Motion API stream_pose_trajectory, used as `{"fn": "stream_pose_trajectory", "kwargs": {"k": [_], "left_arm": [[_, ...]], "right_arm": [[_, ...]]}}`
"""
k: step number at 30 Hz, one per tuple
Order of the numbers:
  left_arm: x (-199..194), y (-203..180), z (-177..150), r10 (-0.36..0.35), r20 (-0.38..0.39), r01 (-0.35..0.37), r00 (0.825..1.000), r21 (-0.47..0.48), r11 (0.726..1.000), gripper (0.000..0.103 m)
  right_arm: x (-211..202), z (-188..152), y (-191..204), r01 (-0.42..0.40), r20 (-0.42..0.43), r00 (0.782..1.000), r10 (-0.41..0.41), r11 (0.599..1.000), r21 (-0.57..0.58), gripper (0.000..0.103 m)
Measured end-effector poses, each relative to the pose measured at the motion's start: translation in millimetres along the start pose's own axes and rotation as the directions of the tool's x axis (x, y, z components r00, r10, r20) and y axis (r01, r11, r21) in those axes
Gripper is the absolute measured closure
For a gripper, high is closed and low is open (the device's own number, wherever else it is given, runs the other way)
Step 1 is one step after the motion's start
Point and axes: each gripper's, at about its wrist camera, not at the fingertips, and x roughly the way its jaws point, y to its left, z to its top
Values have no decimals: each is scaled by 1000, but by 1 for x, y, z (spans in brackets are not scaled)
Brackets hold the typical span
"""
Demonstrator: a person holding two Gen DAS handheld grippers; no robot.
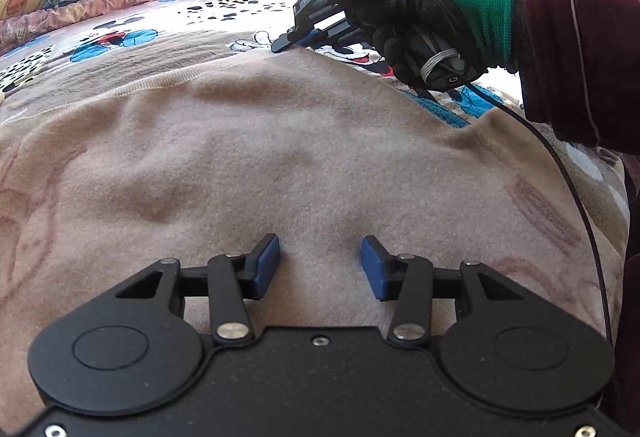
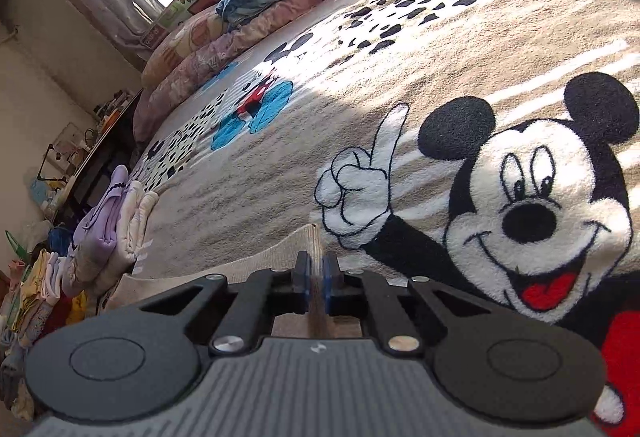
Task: Fold clothes
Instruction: 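Grasp the sweater's other side edge with the right gripper while the left gripper grasps it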
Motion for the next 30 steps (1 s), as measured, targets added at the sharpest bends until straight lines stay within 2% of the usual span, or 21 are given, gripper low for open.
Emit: {"fn": "stream_pose_trajectory", "kwargs": {"k": [2, 4, 5, 8, 9, 11, 12, 13, 15, 17, 20, 24, 26, 28, 29, 30], "left_arm": [[0, 2, 0, -4, -1, 4, 1000, -1, 1000, 59], [-1, 2, 0, -10, -2, 10, 1000, 1, 1000, 59], [-1, 3, 0, -15, -3, 15, 1000, 2, 1000, 58], [-7, 9, 4, -55, -13, 55, 998, -2, 998, 55], [-13, 13, 7, -67, -6, 67, 998, -17, 998, 55], [-30, 28, 14, -75, 36, 77, 997, -49, 996, 55], [-40, 38, 18, -70, 66, 74, 995, -70, 995, 55], [-49, 55, 23, -53, 93, 63, 994, -106, 992, 55], [-66, 88, 34, -11, 144, 37, 989, -178, 983, 55], [-82, 128, 47, 77, 174, -33, 982, -244, 969, 55], [-92, 197, 59, 168, 195, -83, 966, -383, 920, 55], [-64, 270, 63, 286, 123, -198, 950, -469, 861, 55], [-43, 299, 60, 255, 86, -173, 963, -530, 830, 55], [-24, 317, 57, 235, 40, -174, 971, -560, 810, 56], [-15, 323, 56, 225, 21, -174, 974, -566, 806, 60], [-8, 327, 54, 192, 27, -141, 981, -576, 805, 72]], "right_arm": [[6, -2, -5, 33, -1, 999, -33, 999, -7, 96], [12, -3, -7, 100, 4, 995, -100, 994, -36, 101], [15, -5, -12, 105, 1, 995, -105, 994, -16, 101], [7, -6, -25, 25, 46, 998, -30, 995, 98, 101], [3, -6, -28, -13, 59, 998, 6, 992, 129, 96], [-2, -6, -28, -66, 70, 996, 56, 986, 151, 94], [-2, -5, -24, -67, 51, 997, 60, 989, 135, 85], [-2, -5, -20, -68, 31, 997, 65, 991, 119, 66], [1, -4, -11, -64, -10, 998, 65, 995, 80, 47], [5, -3, -3, -55, -44, 997, 56, 998, 37, 47], [10, -4, -2, -42, -50, 998, 43, 999, 24, 47], [15, -10, -5, -78, -54, 995, 79, 997, 21, 50], [17, -12, -4, -101, -66, 992, 103, 995, 25, 59], [19, -13, -3, -115, -78, 990, 117, 993, 24, 60], [20, -14, -1, -116, -81, 990, 117, 993, 14, 61], [19, -14, 1, -103, -75, 992, 101, 995, -14, 72]]}}
